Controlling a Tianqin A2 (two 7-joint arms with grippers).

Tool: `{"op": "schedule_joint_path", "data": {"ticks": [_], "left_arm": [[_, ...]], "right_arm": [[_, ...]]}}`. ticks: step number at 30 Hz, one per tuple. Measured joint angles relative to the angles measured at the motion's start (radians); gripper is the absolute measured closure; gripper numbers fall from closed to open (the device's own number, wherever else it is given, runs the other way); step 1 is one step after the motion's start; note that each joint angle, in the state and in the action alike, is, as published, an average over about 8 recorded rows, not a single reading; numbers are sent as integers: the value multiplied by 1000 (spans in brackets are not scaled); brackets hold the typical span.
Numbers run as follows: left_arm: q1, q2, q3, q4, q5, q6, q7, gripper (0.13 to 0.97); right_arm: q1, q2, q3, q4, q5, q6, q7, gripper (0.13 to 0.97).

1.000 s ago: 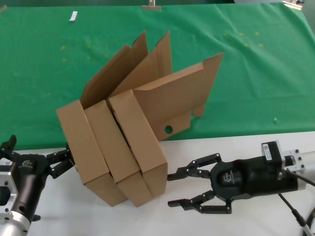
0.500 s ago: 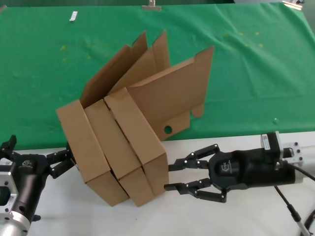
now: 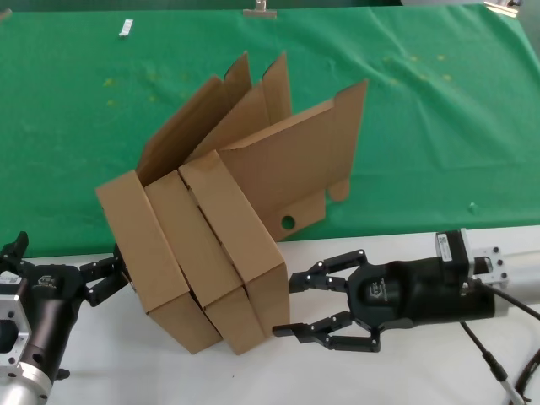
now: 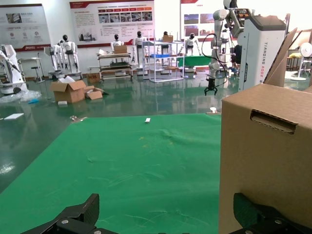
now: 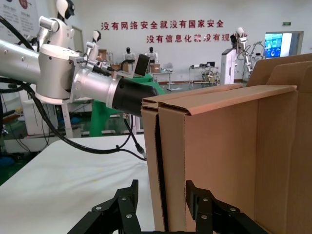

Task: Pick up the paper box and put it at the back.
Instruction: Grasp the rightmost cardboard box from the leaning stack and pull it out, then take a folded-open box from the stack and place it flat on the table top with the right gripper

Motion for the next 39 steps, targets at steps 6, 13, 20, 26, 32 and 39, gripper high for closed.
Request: {"op": "schedule_joint_path", "data": {"ticks": [6,13,20,26,32,39], "left_arm": [[0,0,0,0,0,0,0,132],[0,0,0,0,0,0,0,132],[0,0,0,0,0,0,0,132],[0,0,0,0,0,0,0,132],[0,0,0,0,0,0,0,132],[0,0,0,0,0,0,0,132]], "right_arm": [[-3,-1,0,1,-5,0,-5,733],[-3,-1,0,-12,-10,0,-11,758],[-1,-4,9,-33,-19,0,-14,851],[2,-3,34,-41,-32,0,-16,898],[5,13,52,-37,-29,0,10,930],[36,57,41,-25,-38,0,7,941]]}}
